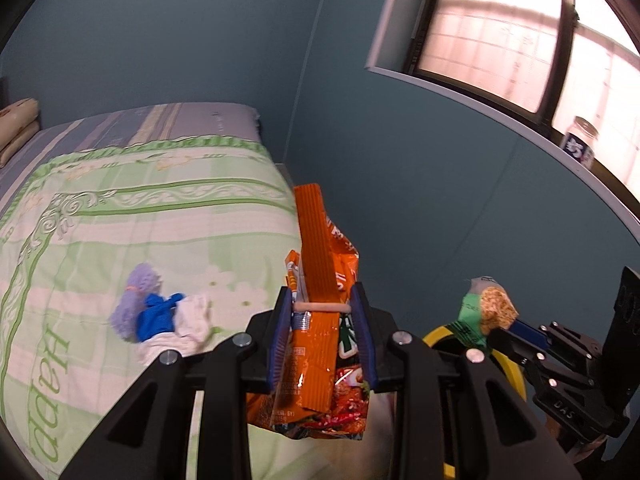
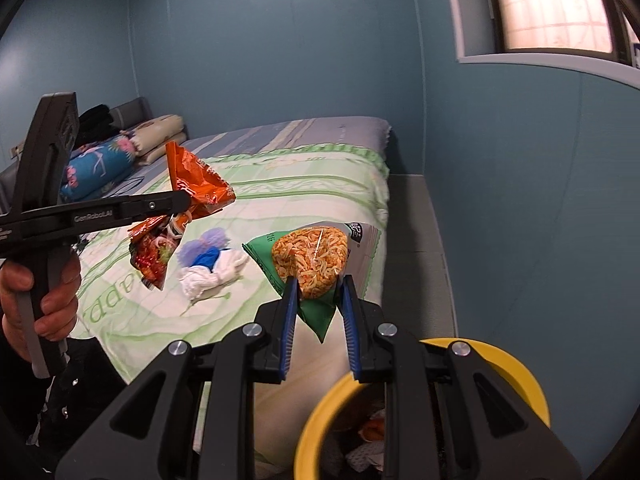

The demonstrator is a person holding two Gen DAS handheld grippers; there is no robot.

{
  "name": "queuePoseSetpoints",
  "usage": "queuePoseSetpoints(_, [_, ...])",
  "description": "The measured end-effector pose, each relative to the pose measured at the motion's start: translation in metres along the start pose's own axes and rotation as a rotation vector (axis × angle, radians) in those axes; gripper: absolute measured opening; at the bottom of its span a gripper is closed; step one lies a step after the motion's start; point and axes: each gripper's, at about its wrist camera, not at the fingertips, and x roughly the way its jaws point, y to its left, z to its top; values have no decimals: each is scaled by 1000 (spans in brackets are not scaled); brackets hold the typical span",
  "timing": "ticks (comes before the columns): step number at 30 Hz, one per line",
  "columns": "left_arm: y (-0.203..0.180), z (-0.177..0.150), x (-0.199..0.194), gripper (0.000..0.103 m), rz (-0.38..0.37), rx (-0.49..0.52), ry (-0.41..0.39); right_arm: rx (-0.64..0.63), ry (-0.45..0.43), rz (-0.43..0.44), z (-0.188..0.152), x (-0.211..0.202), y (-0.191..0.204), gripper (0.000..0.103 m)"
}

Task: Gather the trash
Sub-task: 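Carry the orange wrapper and green noodle packet over the yellow bin, then open both tools to drop the wrapper and noodle packet into the bin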

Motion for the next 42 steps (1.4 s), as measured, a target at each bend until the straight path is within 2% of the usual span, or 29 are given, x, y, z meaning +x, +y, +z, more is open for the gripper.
queuePoseSetpoints(10, [-53,0,8,28,-78,73,6,38,-21,-79,-9,-18,-28,21])
queuePoseSetpoints(21, [-96,-13,20,28,-142,139,32,73,-1,-150,-31,-30,-55,21])
queuePoseSetpoints(42, [-147,-50,50,28,-229,209,116,116,121,-231,-75,-26,-77,21])
